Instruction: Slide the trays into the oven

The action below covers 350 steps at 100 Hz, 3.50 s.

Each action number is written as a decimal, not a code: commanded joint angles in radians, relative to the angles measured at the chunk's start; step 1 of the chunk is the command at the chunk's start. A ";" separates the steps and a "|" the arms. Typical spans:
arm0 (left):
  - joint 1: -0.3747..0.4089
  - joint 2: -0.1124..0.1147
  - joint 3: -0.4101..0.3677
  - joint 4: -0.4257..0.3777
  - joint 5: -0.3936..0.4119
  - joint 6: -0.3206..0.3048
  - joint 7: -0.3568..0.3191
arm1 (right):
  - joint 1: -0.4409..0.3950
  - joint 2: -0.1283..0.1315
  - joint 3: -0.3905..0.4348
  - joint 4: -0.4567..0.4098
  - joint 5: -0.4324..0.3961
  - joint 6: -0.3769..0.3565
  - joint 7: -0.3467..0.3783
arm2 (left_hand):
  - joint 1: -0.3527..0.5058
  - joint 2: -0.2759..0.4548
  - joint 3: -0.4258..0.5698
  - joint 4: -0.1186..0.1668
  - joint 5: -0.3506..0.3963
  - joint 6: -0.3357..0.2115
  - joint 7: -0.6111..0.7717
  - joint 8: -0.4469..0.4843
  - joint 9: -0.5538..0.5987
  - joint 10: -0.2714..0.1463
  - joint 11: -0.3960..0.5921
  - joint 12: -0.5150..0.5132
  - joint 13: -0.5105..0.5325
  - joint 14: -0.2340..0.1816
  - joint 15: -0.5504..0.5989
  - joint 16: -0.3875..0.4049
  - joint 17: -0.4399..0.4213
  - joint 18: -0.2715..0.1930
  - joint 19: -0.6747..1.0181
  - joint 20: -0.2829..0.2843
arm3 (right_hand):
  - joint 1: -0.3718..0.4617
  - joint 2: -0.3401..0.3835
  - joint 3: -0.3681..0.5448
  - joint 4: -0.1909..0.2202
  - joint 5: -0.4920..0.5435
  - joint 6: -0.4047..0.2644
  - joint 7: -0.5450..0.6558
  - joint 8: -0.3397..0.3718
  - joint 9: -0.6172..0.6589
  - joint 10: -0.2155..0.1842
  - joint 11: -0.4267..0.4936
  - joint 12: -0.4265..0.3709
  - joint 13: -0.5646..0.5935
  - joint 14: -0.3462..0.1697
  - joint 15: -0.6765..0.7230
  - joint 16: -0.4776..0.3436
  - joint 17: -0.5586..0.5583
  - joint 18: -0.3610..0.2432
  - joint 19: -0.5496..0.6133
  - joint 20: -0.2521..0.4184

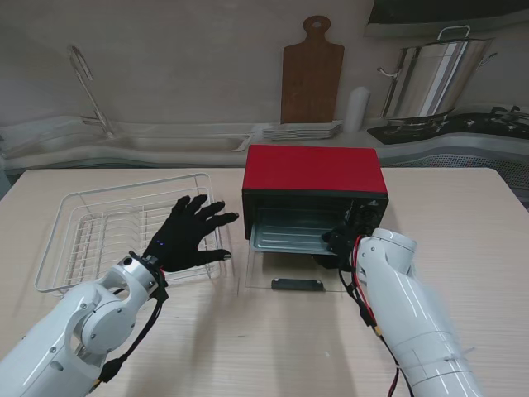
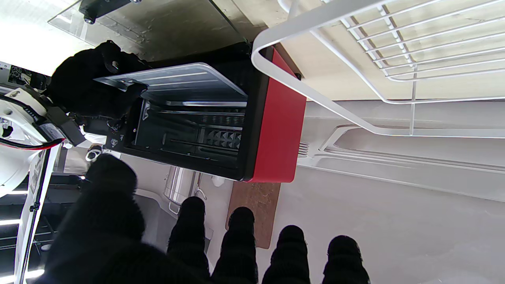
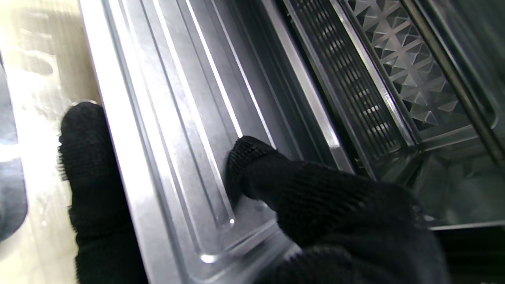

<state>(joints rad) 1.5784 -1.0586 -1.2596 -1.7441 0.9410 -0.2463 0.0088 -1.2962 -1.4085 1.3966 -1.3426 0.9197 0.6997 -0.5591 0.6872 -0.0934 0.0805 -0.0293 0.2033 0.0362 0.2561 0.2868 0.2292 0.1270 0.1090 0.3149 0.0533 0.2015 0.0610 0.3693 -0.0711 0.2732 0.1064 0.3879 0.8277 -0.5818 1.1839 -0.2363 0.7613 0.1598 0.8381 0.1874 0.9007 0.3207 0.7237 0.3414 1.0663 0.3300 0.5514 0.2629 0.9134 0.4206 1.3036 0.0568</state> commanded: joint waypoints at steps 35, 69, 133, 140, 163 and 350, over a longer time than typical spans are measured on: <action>0.005 -0.004 0.000 -0.009 -0.002 0.001 -0.014 | -0.006 -0.021 -0.019 0.018 -0.008 -0.005 0.020 | 0.005 0.045 -0.034 0.039 -0.025 0.003 -0.010 -0.010 -0.039 -0.012 -0.013 -0.016 -0.030 -0.025 -0.017 -0.010 -0.009 -0.021 -0.049 -0.017 | -0.085 -0.062 -0.059 0.008 -0.063 -0.003 0.012 -0.026 -0.117 -0.019 0.045 0.034 -0.062 -0.022 -0.031 0.006 -0.086 -0.071 -0.052 0.023; 0.009 -0.005 -0.003 -0.011 -0.002 0.002 -0.010 | -0.003 -0.024 -0.013 0.029 -0.045 0.005 0.035 | 0.006 0.042 -0.033 0.039 -0.023 0.008 -0.008 -0.008 -0.038 -0.009 -0.011 -0.015 -0.030 -0.025 -0.016 -0.009 -0.009 -0.021 -0.048 -0.016 | -0.260 -0.130 0.039 0.121 -0.032 0.025 -0.120 0.120 -0.122 -0.002 0.029 0.031 -0.070 -0.007 -0.053 0.003 -0.094 -0.057 -0.065 0.045; 0.011 -0.005 -0.003 -0.013 -0.002 0.004 -0.008 | -0.017 -0.011 0.011 0.030 -0.072 0.005 0.093 | 0.006 0.042 -0.032 0.039 -0.023 0.014 -0.008 -0.005 -0.040 -0.009 -0.009 -0.013 -0.030 -0.025 -0.016 -0.010 -0.009 -0.022 -0.048 -0.014 | -0.373 -0.059 -0.076 0.135 -0.114 0.030 -0.176 0.063 -0.068 0.009 -0.119 -0.022 -0.060 0.022 -0.163 -0.045 -0.101 0.084 -0.050 0.025; 0.012 -0.005 -0.003 -0.014 -0.002 0.005 -0.008 | -0.019 -0.008 0.016 0.030 -0.074 0.008 0.106 | 0.006 0.042 -0.032 0.038 -0.023 0.015 -0.008 -0.004 -0.041 -0.012 -0.009 -0.013 -0.030 -0.026 -0.016 -0.010 -0.009 -0.022 -0.047 -0.014 | -0.391 -0.042 -0.108 0.137 -0.126 0.026 -0.177 0.059 -0.064 0.004 -0.123 -0.024 -0.061 0.025 -0.173 -0.049 -0.112 0.108 -0.053 0.030; 0.012 -0.006 -0.004 -0.014 -0.003 0.006 -0.008 | -0.022 -0.003 0.030 0.035 -0.089 0.016 0.138 | 0.005 0.042 -0.032 0.038 -0.023 0.017 -0.008 -0.003 -0.041 -0.012 -0.008 -0.013 -0.030 -0.026 -0.015 -0.010 -0.009 -0.023 -0.048 -0.014 | -0.412 -0.012 -0.161 0.150 -0.142 0.015 -0.170 0.056 -0.057 -0.011 -0.122 -0.023 -0.034 0.028 -0.141 -0.037 -0.092 0.147 0.009 0.078; 0.019 -0.008 -0.012 -0.019 -0.006 0.003 0.006 | -0.087 0.033 0.077 -0.008 -0.206 0.061 0.282 | 0.005 0.040 -0.030 0.037 -0.016 0.019 -0.005 0.004 -0.033 -0.009 -0.004 -0.008 -0.028 -0.025 -0.012 -0.009 -0.009 -0.021 -0.047 -0.011 | -0.419 -0.005 -0.169 0.158 -0.140 0.074 -0.260 0.021 0.062 0.053 -0.132 -0.038 0.072 0.077 -0.080 -0.046 0.078 0.143 0.084 0.022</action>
<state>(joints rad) 1.5902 -1.0604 -1.2697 -1.7506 0.9355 -0.2432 0.0285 -1.3510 -1.3782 1.4765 -1.3656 0.7245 0.7560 -0.2933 0.6872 -0.0934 0.0805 -0.0292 0.2033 0.0396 0.2561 0.2868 0.2292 0.1270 0.1091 0.3149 0.0533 0.2014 0.0610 0.3692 -0.0711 0.2731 0.1064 0.3877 0.4234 -0.5693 1.0190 -0.1138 0.6112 0.2376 0.5872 0.2267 0.9331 0.3141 0.5996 0.3199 1.0893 0.3755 0.4508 0.2127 1.0205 0.4677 1.3469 0.0966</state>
